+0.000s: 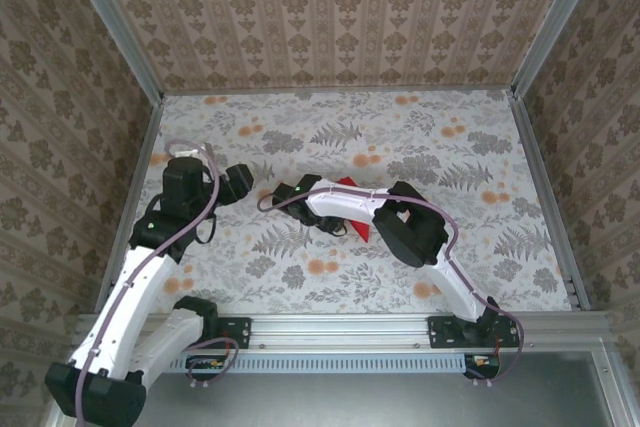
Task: Fold a paper plane with a square sheet of paper (fold left side to right side)
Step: Turn over the paper at the center of the table.
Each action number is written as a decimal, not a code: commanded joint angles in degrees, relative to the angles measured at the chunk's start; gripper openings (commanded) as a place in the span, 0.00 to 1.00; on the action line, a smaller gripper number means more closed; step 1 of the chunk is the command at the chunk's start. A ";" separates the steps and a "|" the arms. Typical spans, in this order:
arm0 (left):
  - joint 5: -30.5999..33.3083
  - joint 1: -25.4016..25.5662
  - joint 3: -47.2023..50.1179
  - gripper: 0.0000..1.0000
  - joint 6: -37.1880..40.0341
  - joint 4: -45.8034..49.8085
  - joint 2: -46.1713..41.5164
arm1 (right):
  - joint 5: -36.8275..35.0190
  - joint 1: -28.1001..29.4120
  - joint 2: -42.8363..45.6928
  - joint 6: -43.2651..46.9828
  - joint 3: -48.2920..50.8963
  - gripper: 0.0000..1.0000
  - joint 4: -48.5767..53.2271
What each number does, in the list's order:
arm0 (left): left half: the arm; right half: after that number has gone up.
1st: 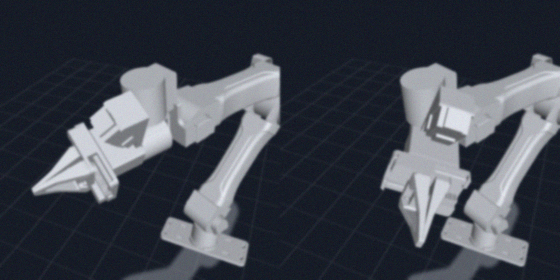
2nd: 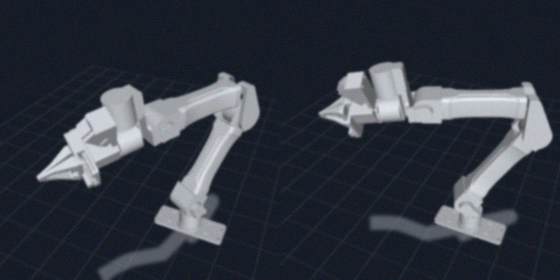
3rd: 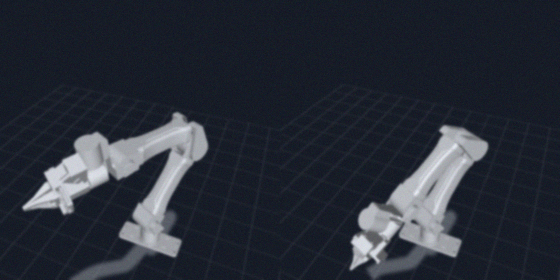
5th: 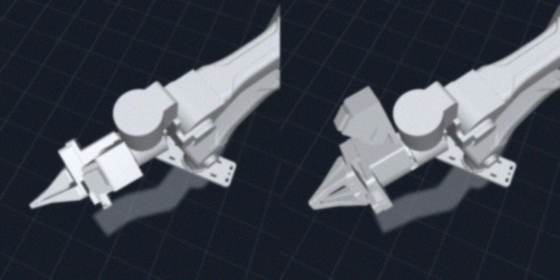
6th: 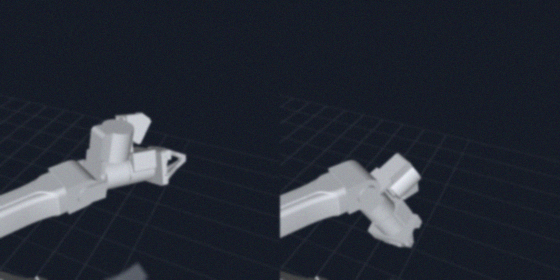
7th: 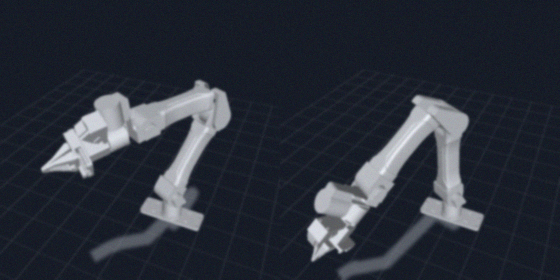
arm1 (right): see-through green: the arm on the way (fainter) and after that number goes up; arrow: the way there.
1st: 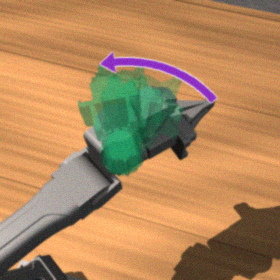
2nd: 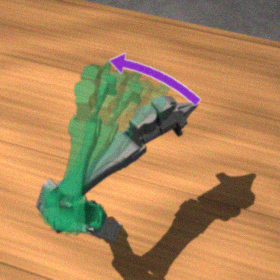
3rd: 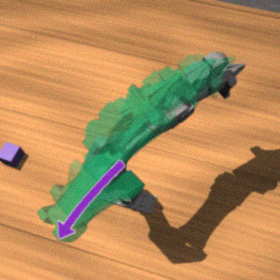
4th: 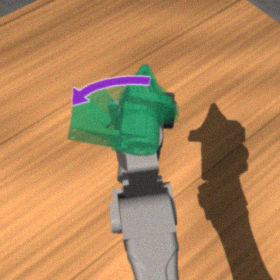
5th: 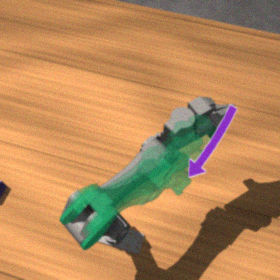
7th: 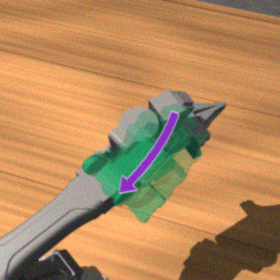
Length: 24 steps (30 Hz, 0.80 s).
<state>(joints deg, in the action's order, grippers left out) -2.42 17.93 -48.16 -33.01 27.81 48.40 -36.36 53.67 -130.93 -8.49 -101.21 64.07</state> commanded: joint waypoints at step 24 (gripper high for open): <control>-25.97 6.87 4.99 0.79 -15.32 -29.96 31.19 | 37.50 -15.65 47.85 -12.29 38.58 0.76 -32.94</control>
<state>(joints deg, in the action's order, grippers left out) -26.20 22.74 -41.34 -45.39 4.36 75.88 -5.56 40.71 -87.44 -17.72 -66.96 39.81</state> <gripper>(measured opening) 0.791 0.745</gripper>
